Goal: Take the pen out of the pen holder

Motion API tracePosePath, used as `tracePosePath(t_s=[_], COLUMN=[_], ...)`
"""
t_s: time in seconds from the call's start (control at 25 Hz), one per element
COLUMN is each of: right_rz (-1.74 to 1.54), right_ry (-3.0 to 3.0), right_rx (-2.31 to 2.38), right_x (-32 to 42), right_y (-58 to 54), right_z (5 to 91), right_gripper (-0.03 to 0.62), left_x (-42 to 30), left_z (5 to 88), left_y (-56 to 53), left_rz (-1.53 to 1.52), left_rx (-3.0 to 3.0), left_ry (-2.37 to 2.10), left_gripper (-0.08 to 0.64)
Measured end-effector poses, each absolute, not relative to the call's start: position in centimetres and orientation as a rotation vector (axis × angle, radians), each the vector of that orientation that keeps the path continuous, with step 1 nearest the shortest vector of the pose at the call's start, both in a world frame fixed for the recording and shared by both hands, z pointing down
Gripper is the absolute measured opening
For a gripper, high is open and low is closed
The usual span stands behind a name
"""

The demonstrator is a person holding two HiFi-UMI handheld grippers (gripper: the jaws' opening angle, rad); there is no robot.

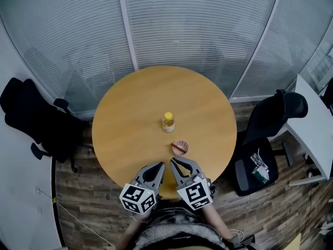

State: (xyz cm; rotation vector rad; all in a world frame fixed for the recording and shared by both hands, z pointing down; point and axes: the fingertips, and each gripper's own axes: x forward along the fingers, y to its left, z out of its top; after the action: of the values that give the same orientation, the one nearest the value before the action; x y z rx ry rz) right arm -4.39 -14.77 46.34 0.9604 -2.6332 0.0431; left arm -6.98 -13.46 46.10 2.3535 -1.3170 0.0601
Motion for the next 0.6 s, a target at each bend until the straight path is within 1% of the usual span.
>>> tracePosePath(t_s=[0.32,0.6], right_rz=[0.071,0.113], right_ry=[-2.529,-2.452], right_rx=[1.129,1.202], right_x=[-7.4,-6.9], right_y=[-17.3,-18.5], right_z=[47.8,49.4], right_gripper=[0.028,0.028], left_x=[-10.7,-10.4], left_z=[47.7,48.5], left_y=[-16.1,-17.4], left_rz=[0.114,0.138], left_rx=[2.425,2.456], left_ry=[-1.145,-1.043], left_gripper=[0.005,0.005])
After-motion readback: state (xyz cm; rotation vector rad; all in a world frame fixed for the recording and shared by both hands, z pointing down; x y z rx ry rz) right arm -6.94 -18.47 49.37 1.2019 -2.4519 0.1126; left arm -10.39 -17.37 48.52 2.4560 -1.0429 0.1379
